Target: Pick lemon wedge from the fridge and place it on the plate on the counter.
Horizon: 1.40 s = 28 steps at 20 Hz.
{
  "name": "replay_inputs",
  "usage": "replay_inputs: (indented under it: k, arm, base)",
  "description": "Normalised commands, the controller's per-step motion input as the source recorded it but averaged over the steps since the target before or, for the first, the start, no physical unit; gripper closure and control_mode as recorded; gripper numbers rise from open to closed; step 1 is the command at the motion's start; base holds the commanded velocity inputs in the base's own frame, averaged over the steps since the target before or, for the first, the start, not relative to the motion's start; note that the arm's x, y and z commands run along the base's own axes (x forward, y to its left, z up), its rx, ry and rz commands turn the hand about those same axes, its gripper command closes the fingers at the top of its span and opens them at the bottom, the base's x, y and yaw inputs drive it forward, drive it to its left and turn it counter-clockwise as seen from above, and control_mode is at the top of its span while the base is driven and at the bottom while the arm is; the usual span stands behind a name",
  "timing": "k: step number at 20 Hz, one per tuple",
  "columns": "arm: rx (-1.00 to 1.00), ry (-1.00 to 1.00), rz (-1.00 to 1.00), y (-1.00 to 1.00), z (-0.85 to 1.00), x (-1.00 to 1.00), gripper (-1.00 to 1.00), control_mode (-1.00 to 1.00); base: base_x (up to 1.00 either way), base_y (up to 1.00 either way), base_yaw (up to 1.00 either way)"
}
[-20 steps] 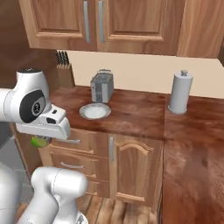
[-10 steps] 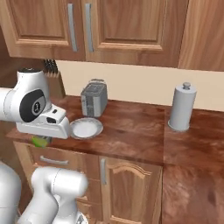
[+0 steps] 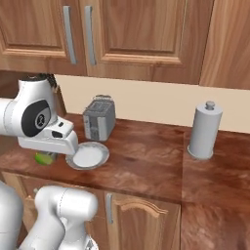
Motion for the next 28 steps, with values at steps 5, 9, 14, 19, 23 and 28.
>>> replay_inputs:
  k: [5,9,14,19,23,28]
  arm:
    - [0.00,0.00,0.00,0.00,0.00,0.00,1.00,1.00]
    - [0.00,0.00,0.00,0.00,-0.07,0.33,1.00,-1.00]
    - [-0.03,-0.04,0.00,0.00,-0.36,0.62,1.00,-1.00]
    - [-0.12,-0.13,0.00,0.03,-0.51,0.56,1.00,-1.00]
    - [-0.13,-0.18,0.00,0.01,-0.52,0.32,1.00,-1.00]
    - [-0.05,-0.13,-0.01,0.00,-0.59,0.52,1.00,-1.00]
  base:
    - [0.58,-0.02,0.00]
    - [0.30,0.00,0.00]
    - [0.00,0.00,0.00]
    - [0.00,0.00,0.00]
    - [0.00,0.00,0.00]
    - [0.00,0.00,0.00]
